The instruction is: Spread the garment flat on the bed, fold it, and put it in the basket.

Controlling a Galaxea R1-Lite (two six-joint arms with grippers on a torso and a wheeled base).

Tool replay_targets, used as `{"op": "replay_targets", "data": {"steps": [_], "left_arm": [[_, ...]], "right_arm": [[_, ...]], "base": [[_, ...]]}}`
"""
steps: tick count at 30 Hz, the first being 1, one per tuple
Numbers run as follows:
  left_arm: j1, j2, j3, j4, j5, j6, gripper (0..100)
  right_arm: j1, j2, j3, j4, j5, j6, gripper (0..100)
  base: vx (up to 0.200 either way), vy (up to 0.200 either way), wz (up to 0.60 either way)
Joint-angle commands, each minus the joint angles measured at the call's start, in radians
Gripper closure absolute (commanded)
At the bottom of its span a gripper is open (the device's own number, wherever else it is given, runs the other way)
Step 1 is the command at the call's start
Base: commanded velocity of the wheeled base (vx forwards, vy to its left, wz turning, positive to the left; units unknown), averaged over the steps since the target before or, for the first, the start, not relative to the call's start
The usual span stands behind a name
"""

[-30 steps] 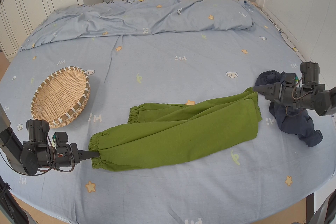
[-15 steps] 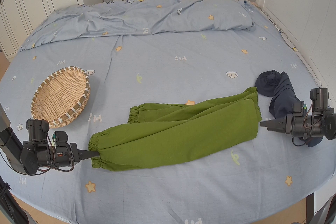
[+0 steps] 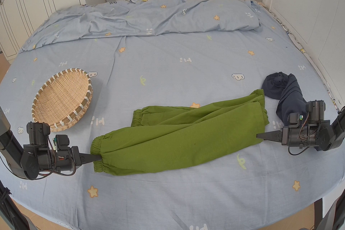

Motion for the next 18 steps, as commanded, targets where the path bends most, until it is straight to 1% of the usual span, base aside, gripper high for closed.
{"op": "replay_targets", "data": {"steps": [1, 10, 18], "left_arm": [[0.000, 0.000, 0.000, 0.000, 0.000, 0.000, 100], [-0.006, -0.003, 0.003, 0.000, 0.000, 0.001, 100], [-0.004, -0.002, 0.002, 0.001, 0.000, 0.001, 100]], "right_arm": [[0.004, 0.055, -0.025, -0.009, 0.005, 0.006, 0], [0.006, 0.074, -0.062, -0.027, 0.006, 0.006, 0], [0.035, 0.112, -0.067, -0.058, 0.006, 0.006, 0]], "base": [[0.000, 0.000, 0.00], [0.000, 0.000, 0.00], [0.000, 0.000, 0.00]]}}
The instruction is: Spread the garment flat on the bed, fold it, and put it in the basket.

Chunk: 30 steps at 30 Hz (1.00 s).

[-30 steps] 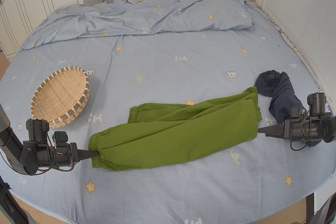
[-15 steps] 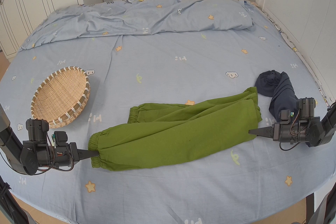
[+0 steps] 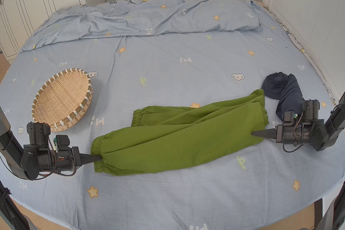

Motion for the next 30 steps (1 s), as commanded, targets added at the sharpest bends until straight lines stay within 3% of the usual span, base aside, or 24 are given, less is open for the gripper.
{"op": "replay_targets", "data": {"steps": [1, 12, 13, 30], "left_arm": [[0.001, 0.000, -0.001, 0.001, 0.000, 0.000, 100], [0.012, 0.002, -0.011, 0.000, 0.000, -0.002, 100], [0.012, 0.003, -0.011, 0.001, 0.000, -0.002, 100], [0.012, 0.000, -0.006, 0.007, 0.001, -0.003, 100]], "right_arm": [[0.012, 0.024, 0.000, -0.002, 0.000, 0.000, 0], [0.017, 0.056, -0.032, -0.019, 0.000, 0.007, 0], [0.017, 0.056, -0.032, -0.019, 0.000, 0.007, 100], [0.000, -0.007, -0.009, 0.033, 0.000, 0.027, 100]], "base": [[0.000, 0.000, 0.00], [0.000, 0.000, 0.00], [0.000, 0.000, 0.00], [0.000, 0.000, 0.00]]}}
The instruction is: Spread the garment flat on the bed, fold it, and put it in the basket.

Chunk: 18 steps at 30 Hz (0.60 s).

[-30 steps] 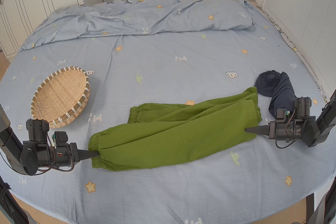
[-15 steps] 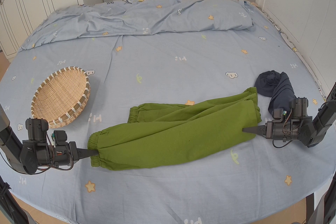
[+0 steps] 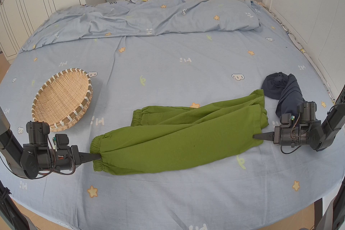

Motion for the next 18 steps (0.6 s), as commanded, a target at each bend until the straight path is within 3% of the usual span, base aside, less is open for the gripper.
{"op": "replay_targets", "data": {"steps": [1, 8, 12, 18], "left_arm": [[0.001, -0.003, 0.006, 0.007, 0.001, -0.001, 100], [-0.007, -0.075, 0.032, 0.072, 0.001, -0.003, 100], [-0.011, -0.178, 0.026, 0.240, 0.001, -0.004, 100], [-0.016, -0.252, 0.041, 0.385, 0.001, -0.001, 100]], "right_arm": [[0.000, -0.058, 0.012, 0.034, 0.001, 0.014, 100], [-0.002, -0.246, 0.008, 0.267, 0.000, 0.022, 100], [-0.016, -0.379, 0.000, 0.494, -0.005, 0.011, 100], [-0.049, -0.465, 0.039, 0.638, -0.006, -0.017, 100]], "base": [[0.000, 0.000, 0.00], [0.000, 0.000, 0.00], [0.000, 0.000, 0.00], [0.000, 0.000, 0.00]]}}
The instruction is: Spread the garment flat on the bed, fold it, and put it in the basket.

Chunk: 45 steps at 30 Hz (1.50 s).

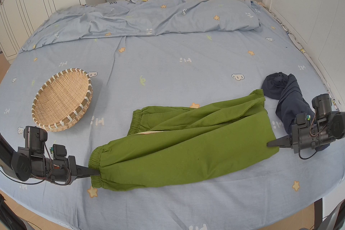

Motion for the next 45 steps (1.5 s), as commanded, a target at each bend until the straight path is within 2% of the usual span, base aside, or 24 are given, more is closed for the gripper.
{"op": "replay_targets", "data": {"steps": [1, 7, 13, 17, 20, 30, 31, 34, 45], "left_arm": [[-0.004, -0.122, 0.021, 0.099, -0.002, 0.005, 100], [-0.003, -0.134, 0.072, 0.151, -0.001, 0.016, 100], [-0.014, -0.142, 0.162, 0.156, -0.001, 0.097, 100], [-0.026, -0.142, 0.201, 0.162, 0.005, 0.113, 100], [-0.031, -0.140, 0.201, 0.205, 0.030, 0.117, 100], [-0.047, -0.117, 0.148, 0.235, 0.030, 0.131, 100], [-0.047, -0.114, 0.139, 0.235, 0.031, 0.131, 100], [-0.049, -0.099, 0.125, 0.240, 0.031, 0.131, 100], [-0.058, -0.047, 0.121, 0.240, 0.033, 0.132, 100]], "right_arm": [[-0.041, -0.164, 0.058, 0.107, -0.004, -0.036, 100], [-0.066, -0.206, 0.166, 0.147, -0.010, -0.048, 100], [-0.069, -0.204, 0.269, 0.133, -0.027, -0.056, 100], [-0.067, -0.187, 0.345, 0.071, -0.072, -0.057, 100], [-0.071, -0.178, 0.422, 0.001, -0.084, -0.056, 100], [-0.077, -0.183, 0.531, -0.071, -0.135, -0.057, 100], [-0.078, -0.178, 0.565, -0.127, -0.135, -0.056, 100], [-0.077, -0.178, 0.595, -0.173, -0.144, -0.054, 100], [-0.077, -0.164, 0.621, -0.180, -0.165, -0.057, 100]], "base": [[0.000, 0.000, 0.00], [0.000, 0.000, 0.00], [0.000, 0.000, 0.00], [0.000, 0.000, 0.00], [0.000, 0.000, 0.00], [0.000, 0.000, 0.00], [0.000, 0.000, 0.00], [0.000, 0.000, 0.00], [0.000, 0.000, 0.00]]}}
